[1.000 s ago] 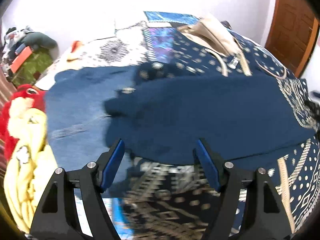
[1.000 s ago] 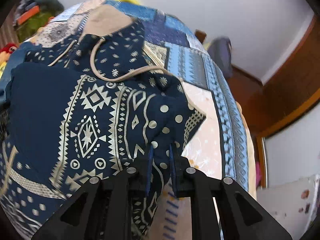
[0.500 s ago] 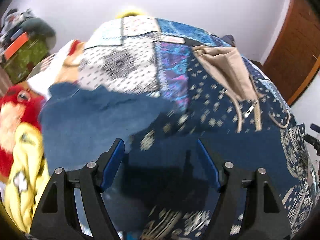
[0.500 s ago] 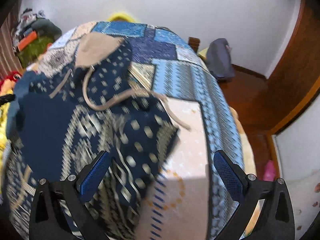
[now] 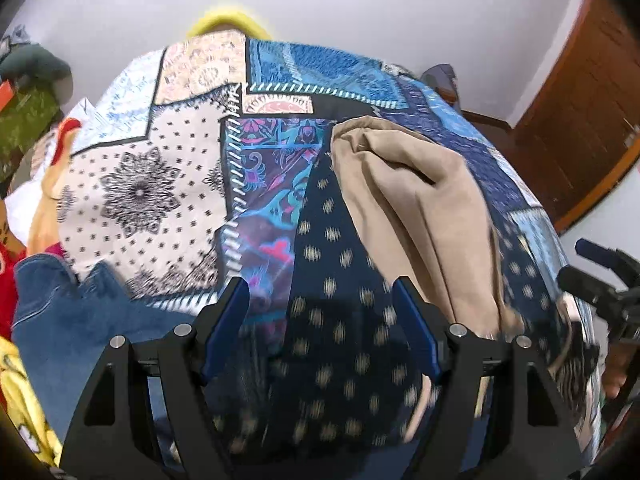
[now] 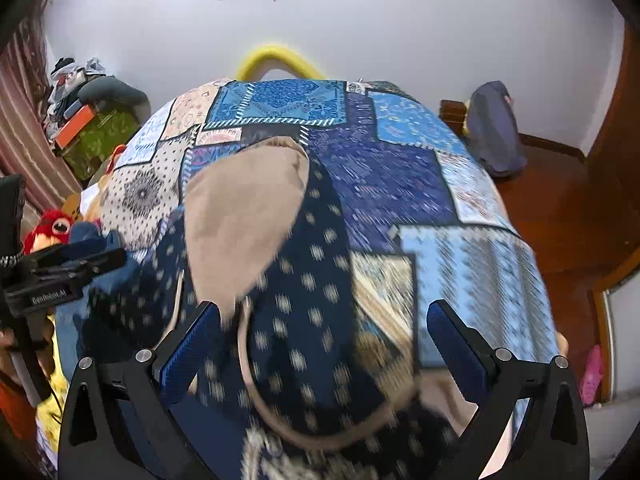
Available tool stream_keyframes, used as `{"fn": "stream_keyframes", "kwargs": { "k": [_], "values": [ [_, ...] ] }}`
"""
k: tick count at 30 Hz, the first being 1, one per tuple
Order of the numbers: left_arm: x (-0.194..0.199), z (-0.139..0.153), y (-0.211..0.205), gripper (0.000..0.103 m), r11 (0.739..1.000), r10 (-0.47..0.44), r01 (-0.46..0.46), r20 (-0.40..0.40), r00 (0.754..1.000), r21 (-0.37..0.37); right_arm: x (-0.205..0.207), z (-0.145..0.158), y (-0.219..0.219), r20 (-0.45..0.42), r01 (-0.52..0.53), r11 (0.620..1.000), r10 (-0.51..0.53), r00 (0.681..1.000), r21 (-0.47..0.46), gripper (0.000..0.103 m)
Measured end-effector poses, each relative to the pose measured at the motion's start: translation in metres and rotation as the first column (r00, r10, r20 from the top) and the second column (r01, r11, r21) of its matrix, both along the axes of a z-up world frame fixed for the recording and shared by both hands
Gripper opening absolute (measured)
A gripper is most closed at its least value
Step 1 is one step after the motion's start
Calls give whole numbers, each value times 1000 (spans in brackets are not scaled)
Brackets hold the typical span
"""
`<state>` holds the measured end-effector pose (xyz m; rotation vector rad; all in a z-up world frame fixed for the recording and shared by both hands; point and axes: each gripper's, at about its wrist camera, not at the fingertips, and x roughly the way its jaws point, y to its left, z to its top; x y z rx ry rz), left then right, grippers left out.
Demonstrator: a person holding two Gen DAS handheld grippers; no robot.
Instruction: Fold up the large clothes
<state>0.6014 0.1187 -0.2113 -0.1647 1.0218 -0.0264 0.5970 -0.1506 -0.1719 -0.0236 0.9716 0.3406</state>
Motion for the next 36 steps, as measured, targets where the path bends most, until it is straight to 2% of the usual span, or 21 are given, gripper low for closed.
{"fn": "stream_keyframes", "kwargs": {
  "k": [7, 9, 10, 12, 13, 14, 15, 17, 18, 19, 20, 24, 28, 32, 36],
  "values": [
    [50, -42, 3, 73, 993, 67, -77, -109, 992, -91, 69, -40, 15, -141, 86, 994, -76, 987, 63, 100],
    [60, -54, 2, 73, 991, 78, -93, -142, 987, -100, 82, -54, 19, -179, 95, 994, -84, 980, 55, 91],
    [63, -58, 2, 73, 990, 86, -101, -147, 985, -97, 88, -62, 21, -201, 101, 994, -88, 976, 52, 81],
    [64, -62, 3, 74, 986, 108, -122, -126, 986, -117, 90, -67, 22, -190, 111, 992, -98, 977, 63, 76],
    [64, -63, 4, 74, 983, 117, -132, -118, 986, -130, 89, -66, 23, -169, 101, 992, -88, 982, 70, 63],
    [64, -64, 5, 72, 980, 125, -140, -110, 986, -145, 87, -65, 25, -161, 85, 994, -72, 984, 74, 44],
    [64, -65, 6, 69, 978, 128, -143, -107, 986, -150, 86, -64, 26, -155, 73, 994, -60, 986, 82, 34],
    [60, -63, 9, 35, 976, 128, -141, -86, 988, -168, 83, -61, 26, -144, 80, 994, -70, 987, 70, 15],
    [57, -60, 9, 27, 975, 127, -139, -82, 989, -175, 81, -60, 27, -136, 74, 995, -65, 989, 61, 11],
    [54, -56, 10, 13, 976, 119, -132, -80, 990, -174, 78, -57, 27, -121, 71, 996, -65, 991, 49, 9],
    [51, -52, 10, 12, 976, 114, -126, -76, 991, -175, 74, -53, 27, -106, 69, 997, -64, 992, 40, 8],
    [29, -14, 0, 10, 991, 49, -48, -1, 999, -126, 54, -32, 25, -53, 35, 999, -34, 998, 23, 7],
    [-18, 33, -14, 10, 996, -41, 47, 82, 996, -71, 18, 2, 19, -1, -7, 999, 7, 1000, 48, 7],
    [-66, 71, -36, 10, 991, -132, 132, 136, 982, 13, -28, 35, 11, 60, -43, 996, 39, 997, 75, 7],
    [-113, 89, -50, 10, 981, -188, 179, 153, 970, 73, -81, 57, 2, 107, -79, 993, 70, 992, 82, 7]
  ]
}}
